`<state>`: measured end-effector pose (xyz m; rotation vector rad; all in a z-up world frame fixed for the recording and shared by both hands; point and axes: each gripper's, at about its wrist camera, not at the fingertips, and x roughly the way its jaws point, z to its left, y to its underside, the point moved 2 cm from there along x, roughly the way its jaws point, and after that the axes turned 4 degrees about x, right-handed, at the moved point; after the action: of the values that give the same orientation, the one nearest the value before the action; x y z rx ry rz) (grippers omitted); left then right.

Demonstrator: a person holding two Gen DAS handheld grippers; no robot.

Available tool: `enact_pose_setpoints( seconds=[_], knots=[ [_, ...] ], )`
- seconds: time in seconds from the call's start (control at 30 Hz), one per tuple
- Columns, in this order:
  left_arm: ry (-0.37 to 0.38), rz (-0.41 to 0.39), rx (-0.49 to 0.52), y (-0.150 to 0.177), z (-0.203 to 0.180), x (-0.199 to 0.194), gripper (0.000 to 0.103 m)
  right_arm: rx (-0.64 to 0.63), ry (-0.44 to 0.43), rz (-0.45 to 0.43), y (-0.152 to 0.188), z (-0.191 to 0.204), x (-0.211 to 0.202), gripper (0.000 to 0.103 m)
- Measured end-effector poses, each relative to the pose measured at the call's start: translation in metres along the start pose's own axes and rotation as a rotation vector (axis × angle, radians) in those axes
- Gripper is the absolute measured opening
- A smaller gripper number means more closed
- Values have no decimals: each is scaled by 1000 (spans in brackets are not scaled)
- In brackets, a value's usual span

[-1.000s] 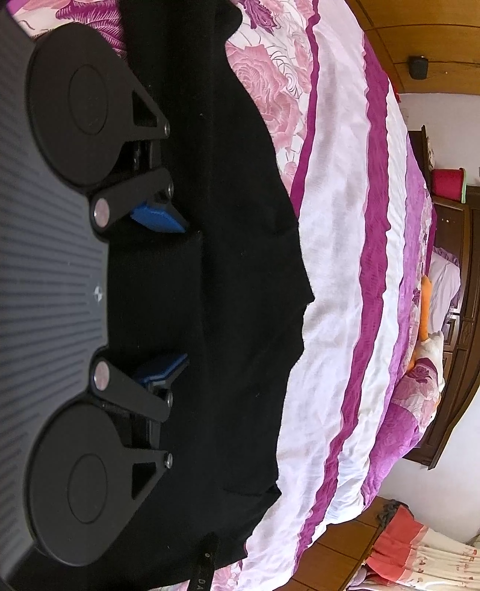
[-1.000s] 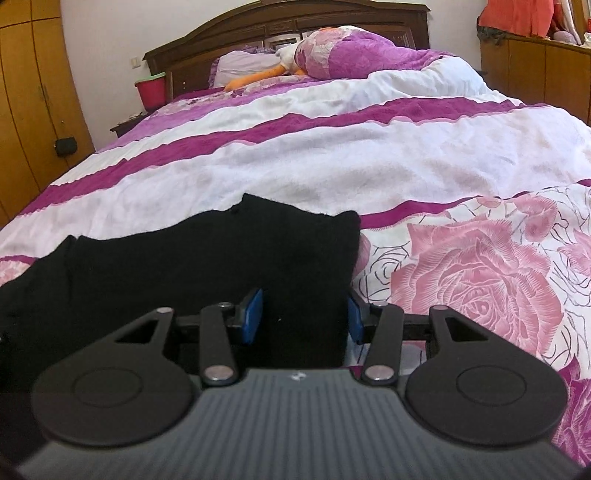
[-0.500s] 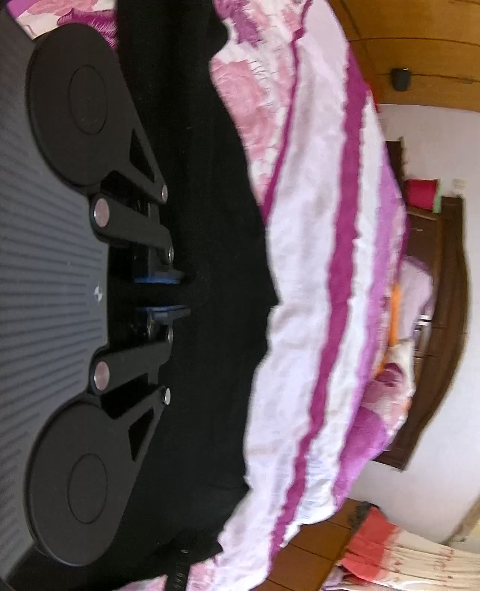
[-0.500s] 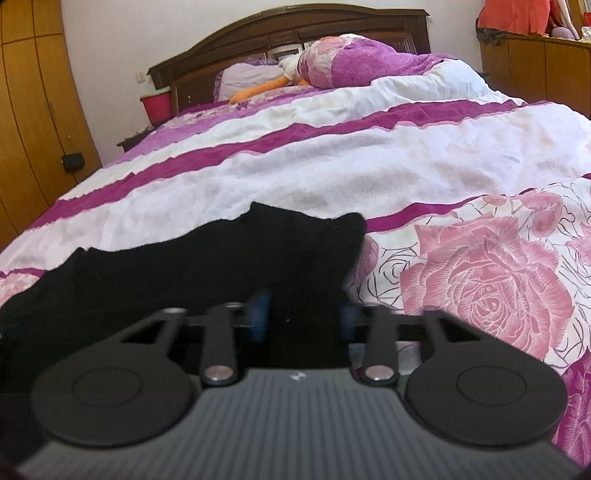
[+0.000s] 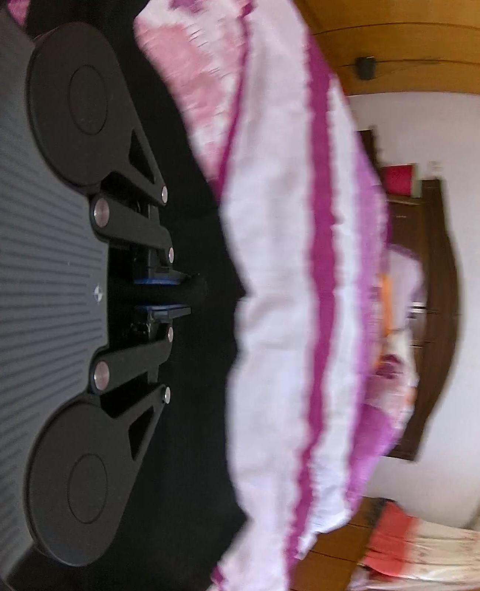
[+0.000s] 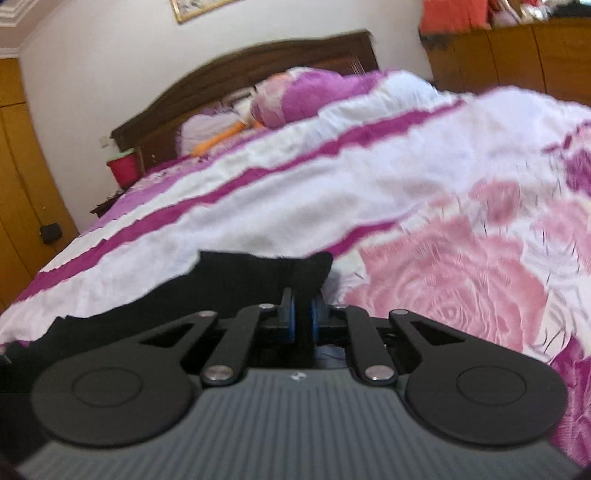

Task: Fold small clothes

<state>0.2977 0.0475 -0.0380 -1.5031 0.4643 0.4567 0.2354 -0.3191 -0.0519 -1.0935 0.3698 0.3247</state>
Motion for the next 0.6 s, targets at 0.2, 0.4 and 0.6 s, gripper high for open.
enact_pose_setpoints(
  seconds=[0.2,0.4,0.6],
  knots=[
    [-11,22,-47,5,8,7,30,-10,17,27,3,2,8,12],
    [-21,35,-80,2,20,-15,50,0,18,33,-3,4,-2,21],
    [-48,36,-74,4,35,-53,55,-69,-39,19,-3,23,-47,45]
  ],
)
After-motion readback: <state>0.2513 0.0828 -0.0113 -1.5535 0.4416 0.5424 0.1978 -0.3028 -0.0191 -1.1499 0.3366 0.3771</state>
